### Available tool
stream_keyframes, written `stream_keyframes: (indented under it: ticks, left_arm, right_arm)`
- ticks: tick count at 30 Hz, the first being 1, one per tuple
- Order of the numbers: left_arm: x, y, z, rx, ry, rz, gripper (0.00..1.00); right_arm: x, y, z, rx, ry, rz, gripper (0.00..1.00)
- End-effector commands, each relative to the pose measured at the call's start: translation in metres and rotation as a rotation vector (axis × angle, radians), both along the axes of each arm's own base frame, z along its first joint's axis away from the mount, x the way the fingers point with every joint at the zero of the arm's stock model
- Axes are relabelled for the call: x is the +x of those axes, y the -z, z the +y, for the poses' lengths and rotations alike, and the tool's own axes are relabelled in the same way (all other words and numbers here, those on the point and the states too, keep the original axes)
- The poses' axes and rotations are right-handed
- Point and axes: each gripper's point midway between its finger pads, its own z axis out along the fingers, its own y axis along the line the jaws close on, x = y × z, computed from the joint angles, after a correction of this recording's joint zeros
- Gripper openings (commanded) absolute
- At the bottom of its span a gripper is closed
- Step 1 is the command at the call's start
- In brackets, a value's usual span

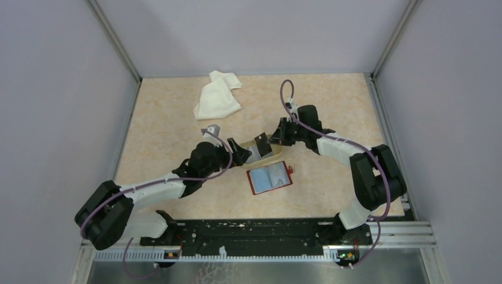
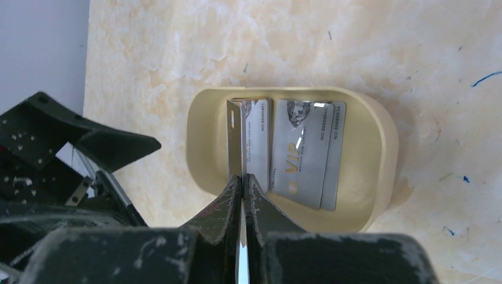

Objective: Put the credit cards into the card holder
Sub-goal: Pick up the credit card from the storage box.

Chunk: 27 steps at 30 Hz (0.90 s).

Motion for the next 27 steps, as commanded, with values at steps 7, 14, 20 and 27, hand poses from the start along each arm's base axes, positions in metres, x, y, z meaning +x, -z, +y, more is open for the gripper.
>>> stream_keyframes:
  ticks: [7, 14, 20, 27]
  left_arm:
    - [-0.007, -0.057, -0.034, -0.37, 0.367, -0.092, 0.85]
    - [0.012, -0.028, -0.034, -0.401, 0.287, 0.012, 0.78]
    - [0.022, -0.022, -0.04, -0.428, 0.279, 0.022, 0.78]
    - [0.029, -0.011, -0.048, -0.436, 0.273, 0.076, 0.79]
  right_arm:
    - [-0.004, -0.034, 0.009, 0.132, -0.05, -0.044, 0.0]
    - [-0.006, -0.041, 0.009, 0.177, -0.062, -0.028, 0.0]
    - [-0.008, -0.041, 0.011, 0.188, -0.072, -0.019, 0.0]
    - [-0.01, -0.042, 0.013, 0.204, -0.082, -0.012, 0.0]
